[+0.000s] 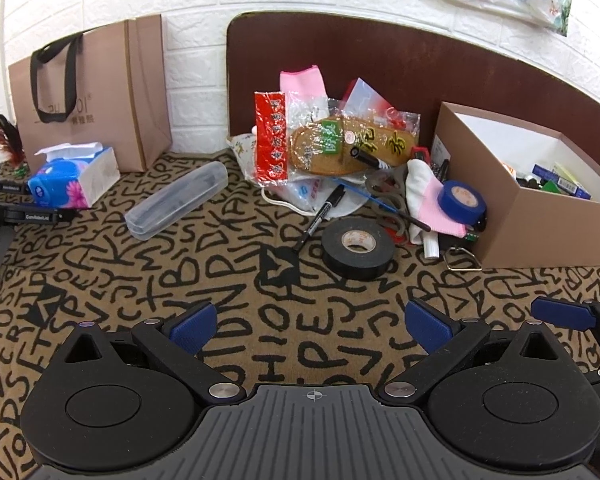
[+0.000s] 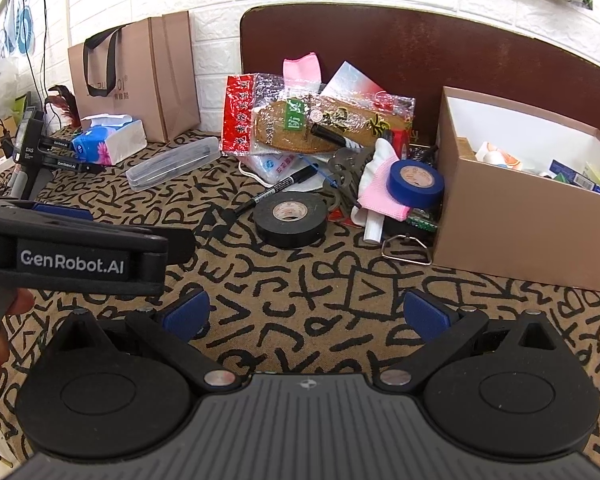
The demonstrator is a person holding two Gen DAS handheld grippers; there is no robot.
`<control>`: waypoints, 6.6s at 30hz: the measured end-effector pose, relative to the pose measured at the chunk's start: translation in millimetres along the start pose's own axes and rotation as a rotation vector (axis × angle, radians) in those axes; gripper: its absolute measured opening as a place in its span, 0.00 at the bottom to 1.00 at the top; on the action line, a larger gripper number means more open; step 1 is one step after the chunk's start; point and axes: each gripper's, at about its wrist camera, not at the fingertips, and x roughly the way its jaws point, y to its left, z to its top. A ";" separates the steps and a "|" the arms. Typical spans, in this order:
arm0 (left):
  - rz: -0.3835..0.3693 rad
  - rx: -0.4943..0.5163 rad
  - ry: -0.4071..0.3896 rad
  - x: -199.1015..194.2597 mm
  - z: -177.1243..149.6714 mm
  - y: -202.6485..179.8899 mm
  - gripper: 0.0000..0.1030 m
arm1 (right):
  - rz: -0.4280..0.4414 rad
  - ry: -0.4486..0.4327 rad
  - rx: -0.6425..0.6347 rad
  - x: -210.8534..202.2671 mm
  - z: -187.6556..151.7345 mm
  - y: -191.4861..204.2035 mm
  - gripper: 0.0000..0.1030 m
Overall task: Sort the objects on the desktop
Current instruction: 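Move the left tool toward the black electrical tape roll, then close the left gripper on the black electrical tape roll, then carry the tape roll with the left gripper over the cardboard box, then open the left gripper to drop the tape into the box, withdraw, then grasp the clear plastic tube case with the left gripper while the right grasps the black marker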
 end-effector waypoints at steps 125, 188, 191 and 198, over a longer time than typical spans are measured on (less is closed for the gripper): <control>-0.425 0.326 0.077 150.2 191.4 -245.5 0.31 | -0.109 -0.051 0.016 43.9 118.2 -218.7 0.74; -0.234 0.176 -0.161 -6.0 88.0 -145.9 1.00 | -0.170 -0.190 0.020 -57.3 61.9 -105.2 1.00; -0.224 0.167 -0.145 -10.6 74.2 -135.7 1.00 | -0.164 -0.196 0.033 -61.8 50.0 -93.7 1.00; -0.150 0.175 -0.104 -14.4 43.2 -118.5 1.00 | -0.143 -0.197 0.053 -61.2 18.7 -69.2 1.00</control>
